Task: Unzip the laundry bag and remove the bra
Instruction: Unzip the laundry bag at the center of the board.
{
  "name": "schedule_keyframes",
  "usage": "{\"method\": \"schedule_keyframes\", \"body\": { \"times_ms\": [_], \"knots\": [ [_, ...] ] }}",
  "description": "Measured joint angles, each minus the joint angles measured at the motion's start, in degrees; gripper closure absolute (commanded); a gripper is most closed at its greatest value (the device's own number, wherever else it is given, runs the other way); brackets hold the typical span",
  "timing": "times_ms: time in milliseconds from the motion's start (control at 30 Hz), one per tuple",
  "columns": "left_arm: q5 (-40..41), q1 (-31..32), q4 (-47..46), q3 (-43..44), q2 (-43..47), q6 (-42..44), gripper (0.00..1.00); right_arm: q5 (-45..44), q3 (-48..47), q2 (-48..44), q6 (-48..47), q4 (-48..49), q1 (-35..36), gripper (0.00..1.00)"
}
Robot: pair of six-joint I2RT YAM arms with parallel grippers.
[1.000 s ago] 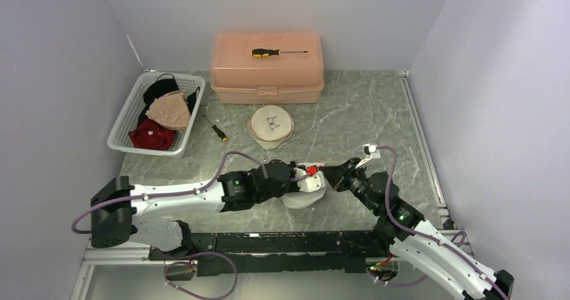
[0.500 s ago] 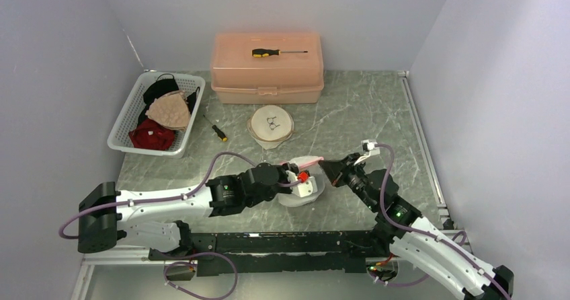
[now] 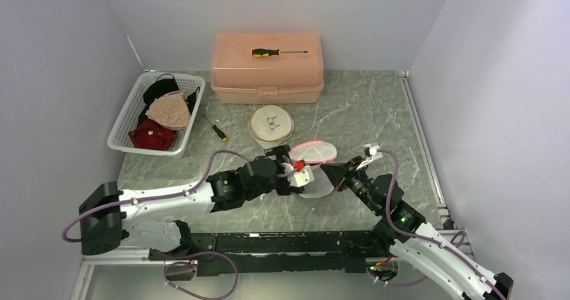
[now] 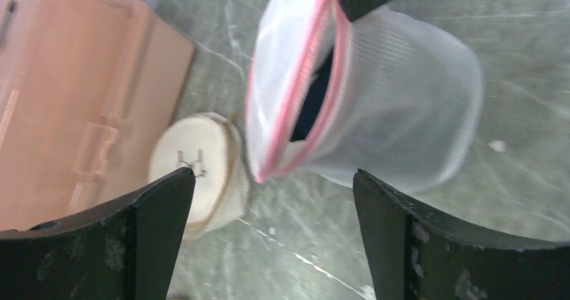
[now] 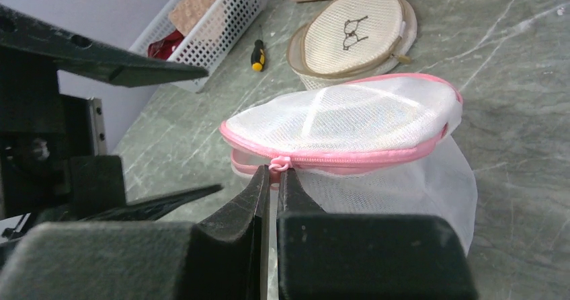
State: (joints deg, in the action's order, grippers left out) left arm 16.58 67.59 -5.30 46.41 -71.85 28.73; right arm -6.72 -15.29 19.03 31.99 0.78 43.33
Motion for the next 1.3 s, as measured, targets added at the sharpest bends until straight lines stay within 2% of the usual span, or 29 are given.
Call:
{"method": "schedule_keyframes", "body": {
  "times_ms": [133, 267, 467, 633, 800, 900, 967, 1200, 1233, 1300],
  "knots": [
    [-3.7, 1.0, 3.7, -1.8, 5.6, -4.9, 0.05, 0.5, 0.0, -0.2, 0.2, -2.0, 0.0, 1.0],
    [-8.8, 1.4, 4.8, 1.5, 8.4, -7.0, 0.05, 1.4, 0.0, 0.7, 0.2, -2.1, 0.0, 1.0],
    [-12.3, 2.1, 6.6, 11.9, -1.1, -5.8, 0.05, 2.8, -0.1, 2.0, 0.6, -2.5, 0.0, 1.0],
    [-12.2, 2.3, 8.2, 11.9, -7.9, -3.7, 0.05, 3.5, -1.2, 1.8, 0.6, -4.4, 0.0, 1.0],
    [-12.2, 2.3, 8.9, 11.7, -9.8, -0.9, 0.08, 4.6, -2.7, 1.7, 0.5, -6.0, 0.0, 1.0],
    [-11.4, 2.3, 8.7, 11.9, -10.9, 0.8, 0.22, 5.2, -3.4, 1.6, 0.5, -7.1, 0.0, 1.0],
    [-10.7, 2.3, 8.7, 12.0, -12.1, 1.8, 0.35, 5.6, -3.8, 1.5, 0.5, -7.6, 0.0, 1.0],
    [-8.4, 2.0, 8.0, 12.1, -14.1, 3.7, 0.92, 6.8, -4.9, 1.5, 0.5, -10.7, 0.0, 1.0],
    [-8.1, 2.0, 8.0, 12.1, -14.1, 3.9, 0.96, 6.8, -5.1, 1.5, 0.6, -11.0, 0.0, 1.0],
    [-7.6, 2.0, 7.8, 12.1, -14.1, 3.7, 0.97, 6.7, -5.5, 1.4, 0.8, -11.5, 0.0, 1.0]
  ]
}}
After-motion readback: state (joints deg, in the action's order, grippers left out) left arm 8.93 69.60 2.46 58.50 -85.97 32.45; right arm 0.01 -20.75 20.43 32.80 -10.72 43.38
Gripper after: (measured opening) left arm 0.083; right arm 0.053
